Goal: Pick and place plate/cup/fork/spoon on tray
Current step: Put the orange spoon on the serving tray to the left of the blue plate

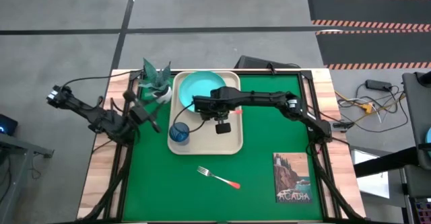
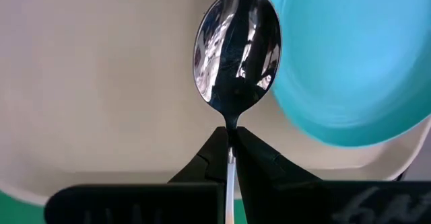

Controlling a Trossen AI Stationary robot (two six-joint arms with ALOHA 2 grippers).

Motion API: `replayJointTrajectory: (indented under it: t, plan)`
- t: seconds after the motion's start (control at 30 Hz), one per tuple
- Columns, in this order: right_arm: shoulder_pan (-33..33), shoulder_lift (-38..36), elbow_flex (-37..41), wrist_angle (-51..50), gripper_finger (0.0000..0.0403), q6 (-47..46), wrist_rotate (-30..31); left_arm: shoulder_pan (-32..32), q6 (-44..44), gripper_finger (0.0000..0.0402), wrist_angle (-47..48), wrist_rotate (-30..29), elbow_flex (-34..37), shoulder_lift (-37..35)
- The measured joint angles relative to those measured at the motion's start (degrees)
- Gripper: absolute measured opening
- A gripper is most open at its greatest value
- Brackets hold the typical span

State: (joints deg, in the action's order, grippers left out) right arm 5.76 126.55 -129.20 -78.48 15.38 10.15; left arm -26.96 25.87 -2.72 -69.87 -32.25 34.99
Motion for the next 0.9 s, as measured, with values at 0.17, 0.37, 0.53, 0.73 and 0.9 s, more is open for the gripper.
replayJointTrajectory:
  t: [0.17, 0.37, 0.53, 0.73, 0.9]
  plan:
    - [0.2, 2.8, -4.0, 0.2, 0.0009, 0.8, 0.0, 0.0, 0.0, 0.0080, 0.1, 0.0, 0.0, -1.6]
    - [0.5, 6.6, -5.7, 1.5, 0.0009, 3.6, 0.0, 0.0, 0.0, 0.0080, 0.1, 0.0, 0.0, -1.9]
    - [0.6, 8.4, -5.8, 3.5, 0.0009, 4.2, 0.0, 0.0, 0.2, 0.0080, 0.1, 0.0, 0.0, -1.8]
    - [0.6, 8.5, -5.8, 5.5, 0.0009, 4.4, 0.0, 0.0, 1.5, 0.0080, -0.3, 0.0, 0.0, -1.9]
    - [0.7, 8.5, -5.8, 8.4, 0.0009, 5.3, 0.0, 0.0, 1.6, 0.0080, -1.3, 0.0, 0.0, -1.8]
